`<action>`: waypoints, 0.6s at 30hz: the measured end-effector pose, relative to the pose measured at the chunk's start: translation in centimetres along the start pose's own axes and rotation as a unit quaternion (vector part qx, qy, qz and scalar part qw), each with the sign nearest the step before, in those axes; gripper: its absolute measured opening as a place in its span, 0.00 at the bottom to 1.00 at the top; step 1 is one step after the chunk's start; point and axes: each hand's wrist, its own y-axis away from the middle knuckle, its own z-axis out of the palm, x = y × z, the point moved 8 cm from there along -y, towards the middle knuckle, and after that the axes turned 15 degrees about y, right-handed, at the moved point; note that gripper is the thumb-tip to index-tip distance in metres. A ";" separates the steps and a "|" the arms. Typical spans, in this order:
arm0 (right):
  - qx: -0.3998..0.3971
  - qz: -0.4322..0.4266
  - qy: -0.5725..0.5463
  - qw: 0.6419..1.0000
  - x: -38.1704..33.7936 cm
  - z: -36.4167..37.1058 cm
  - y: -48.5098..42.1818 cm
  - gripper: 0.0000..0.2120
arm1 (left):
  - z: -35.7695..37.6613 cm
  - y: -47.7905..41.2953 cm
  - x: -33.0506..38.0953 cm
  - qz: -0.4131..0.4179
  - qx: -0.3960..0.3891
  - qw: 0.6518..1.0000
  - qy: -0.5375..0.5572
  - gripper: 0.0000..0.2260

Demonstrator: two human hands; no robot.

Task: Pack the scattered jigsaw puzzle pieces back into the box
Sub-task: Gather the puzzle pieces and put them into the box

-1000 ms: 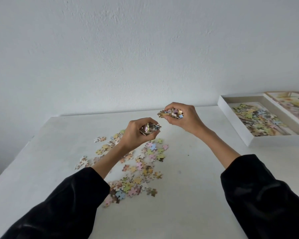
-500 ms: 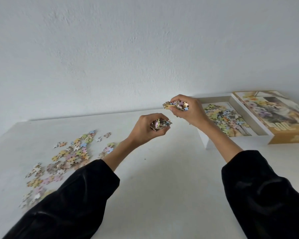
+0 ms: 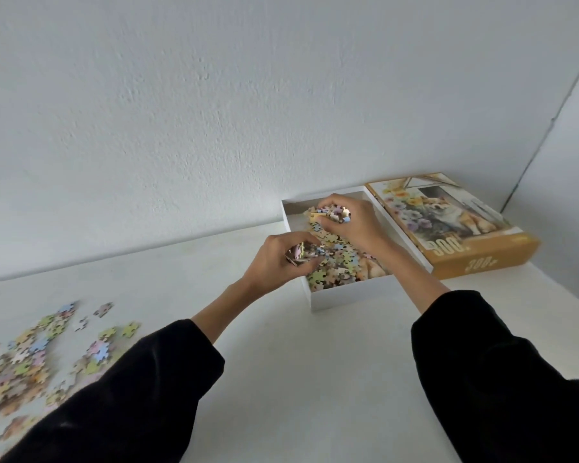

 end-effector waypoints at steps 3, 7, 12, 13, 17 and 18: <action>-0.013 0.016 0.005 1.000 2.5 -0.2 -0.5 0.11 | 2.1 -1.8 0.2 0.016 -0.021 1.000 0.009 0.09; -0.031 0.042 0.031 0.998 5.1 0.4 -0.9 0.13 | 5.0 -3.8 -0.1 0.032 -0.056 0.998 0.017 0.11; -0.073 0.065 0.070 0.993 7.0 1.4 -0.4 0.10 | 7.7 -5.0 -1.6 0.027 -0.132 0.990 -0.048 0.15; -0.074 0.063 0.067 0.993 7.1 1.5 -0.3 0.09 | 8.0 -5.0 -1.8 0.029 -0.145 0.987 -0.062 0.16; -0.058 0.064 0.040 0.995 6.9 1.7 -0.3 0.07 | 8.0 -5.0 -1.9 0.033 -0.158 0.984 -0.071 0.19; -0.058 0.061 0.035 0.996 6.8 1.8 -0.3 0.07 | 8.0 -4.9 -1.9 0.034 -0.160 0.984 -0.070 0.19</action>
